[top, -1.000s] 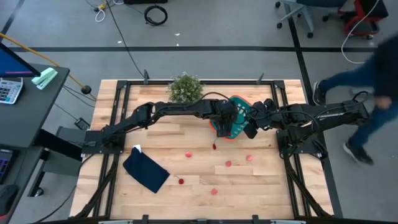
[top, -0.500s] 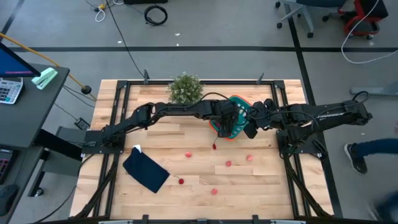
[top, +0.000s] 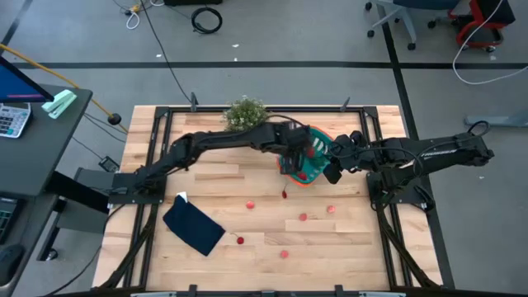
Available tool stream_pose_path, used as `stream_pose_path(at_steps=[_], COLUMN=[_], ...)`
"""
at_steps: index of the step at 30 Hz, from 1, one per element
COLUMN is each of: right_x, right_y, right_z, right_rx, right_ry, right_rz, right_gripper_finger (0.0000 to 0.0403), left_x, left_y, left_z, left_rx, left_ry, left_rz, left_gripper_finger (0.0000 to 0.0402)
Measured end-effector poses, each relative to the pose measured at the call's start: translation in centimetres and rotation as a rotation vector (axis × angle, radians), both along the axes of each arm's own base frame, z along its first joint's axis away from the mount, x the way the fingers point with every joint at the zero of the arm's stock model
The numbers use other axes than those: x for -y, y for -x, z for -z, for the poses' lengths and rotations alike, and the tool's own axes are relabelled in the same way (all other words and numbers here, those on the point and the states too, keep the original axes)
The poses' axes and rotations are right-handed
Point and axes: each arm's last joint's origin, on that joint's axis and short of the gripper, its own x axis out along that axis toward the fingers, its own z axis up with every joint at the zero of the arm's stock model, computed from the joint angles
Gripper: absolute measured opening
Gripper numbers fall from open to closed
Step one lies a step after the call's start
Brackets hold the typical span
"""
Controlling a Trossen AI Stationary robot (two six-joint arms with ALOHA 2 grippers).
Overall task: Pick and placing Produce into tupperware
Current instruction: Put the pink peach into the basket
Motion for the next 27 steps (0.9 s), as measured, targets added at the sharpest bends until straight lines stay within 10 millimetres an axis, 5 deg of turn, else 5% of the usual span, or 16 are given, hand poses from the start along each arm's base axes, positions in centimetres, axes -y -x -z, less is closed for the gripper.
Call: stream_pose_path(at_steps=[10, 14, 22, 27], right_x=[0.0, -1.0, -6.5, -8.9], right_y=[0.0, 0.2, 1.9, 3.8], right_z=[0.0, 1.0, 6.4, 9.5], right_rx=[0.011, -0.020, -0.153, -0.230], right_ry=[-0.023, -0.171, -0.560, -0.604], right_rz=[0.015, -0.057, -0.247, -0.329], right_gripper_finger=[0.0110, 0.0110, 0.0110, 0.0110], left_x=[2.8, 4.4, 7.1, 8.4], left_y=[9.6, 13.1, 16.3, 16.6], left_z=[-10.9, -14.1, -16.9, -17.1], left_rx=[0.006, 0.052, 0.116, 0.117], left_ry=[0.053, 0.103, 0.137, 0.142], left_rz=[-0.271, -0.318, -0.280, -0.238], left_gripper_finger=[0.0221, 0.0220, 0.0216, 0.0218])
